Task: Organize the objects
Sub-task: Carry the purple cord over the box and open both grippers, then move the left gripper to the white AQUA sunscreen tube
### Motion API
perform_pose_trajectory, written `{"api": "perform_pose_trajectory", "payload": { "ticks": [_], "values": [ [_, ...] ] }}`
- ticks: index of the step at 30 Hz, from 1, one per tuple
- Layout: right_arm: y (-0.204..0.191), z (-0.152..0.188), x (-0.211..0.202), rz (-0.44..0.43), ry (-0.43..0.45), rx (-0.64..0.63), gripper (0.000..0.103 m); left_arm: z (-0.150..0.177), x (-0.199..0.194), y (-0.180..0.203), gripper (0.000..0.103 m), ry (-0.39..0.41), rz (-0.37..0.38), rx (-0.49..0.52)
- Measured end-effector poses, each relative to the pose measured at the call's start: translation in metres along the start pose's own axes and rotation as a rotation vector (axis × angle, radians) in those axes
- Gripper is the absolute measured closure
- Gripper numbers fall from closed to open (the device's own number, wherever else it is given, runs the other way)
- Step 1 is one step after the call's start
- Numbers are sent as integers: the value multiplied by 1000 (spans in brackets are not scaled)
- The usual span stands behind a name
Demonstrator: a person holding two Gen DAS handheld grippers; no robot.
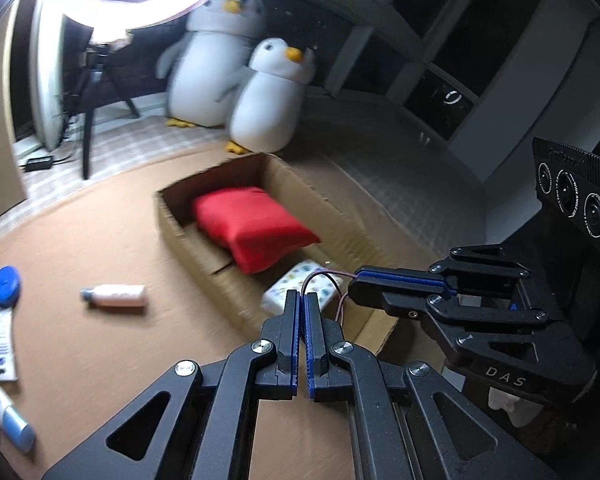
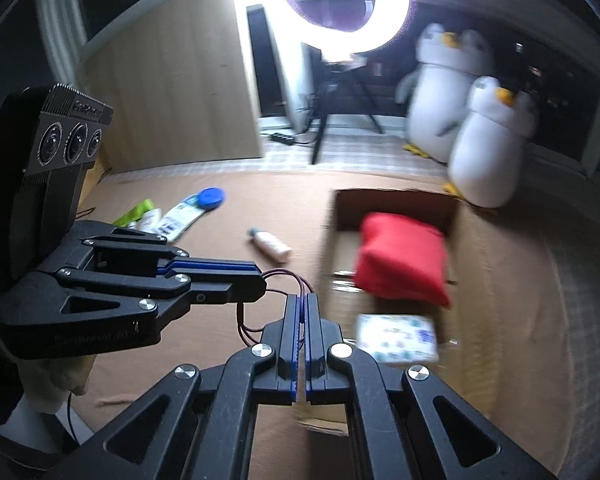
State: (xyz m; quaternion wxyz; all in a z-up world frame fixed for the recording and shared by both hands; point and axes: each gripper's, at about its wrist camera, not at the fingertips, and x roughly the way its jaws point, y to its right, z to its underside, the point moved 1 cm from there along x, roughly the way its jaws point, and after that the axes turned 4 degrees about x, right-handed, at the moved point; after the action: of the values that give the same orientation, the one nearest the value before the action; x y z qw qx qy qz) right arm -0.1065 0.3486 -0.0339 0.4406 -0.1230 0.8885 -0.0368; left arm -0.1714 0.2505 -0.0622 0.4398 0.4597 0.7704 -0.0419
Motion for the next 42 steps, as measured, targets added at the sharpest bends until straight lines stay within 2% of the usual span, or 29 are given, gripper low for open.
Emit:
{"api": "perform_pose_trajectory", "payload": {
  "ticks": [5,11,13,14,15,16,18,26,30,35,42],
  "values": [
    [33,6,-8,54,-3,52,101,-7,35,17,101,-34,22,20],
    [58,15,-11,83,-19,91,101,-9,56,28,99,-66,25,37],
    [62,18,-11,95,-22,102,98,-9,60,26,77,-90,22,24],
    [64,19,-11,93,-25,110,94,-9,61,26,57,-90,10,18],
    [67,20,-11,90,-31,123,83,-8,60,25,51,-84,0,17],
    [69,20,-12,90,-31,137,69,-7,60,24,51,-81,-3,18],
    [72,21,-13,92,-20,156,62,-4,58,23,51,-83,-8,13],
    [65,20,-13,93,-16,153,60,15,40,1,51,-71,-47,-45],
    [56,20,-8,93,-20,158,55,28,23,-13,51,-61,-86,-78],
    [41,16,5,44,-38,169,54,50,-5,-42,51,-51,-141,-146],
    [-3,8,24,-35,-56,132,54,86,-48,-102,51,-38,-247,-288]
  ]
}}
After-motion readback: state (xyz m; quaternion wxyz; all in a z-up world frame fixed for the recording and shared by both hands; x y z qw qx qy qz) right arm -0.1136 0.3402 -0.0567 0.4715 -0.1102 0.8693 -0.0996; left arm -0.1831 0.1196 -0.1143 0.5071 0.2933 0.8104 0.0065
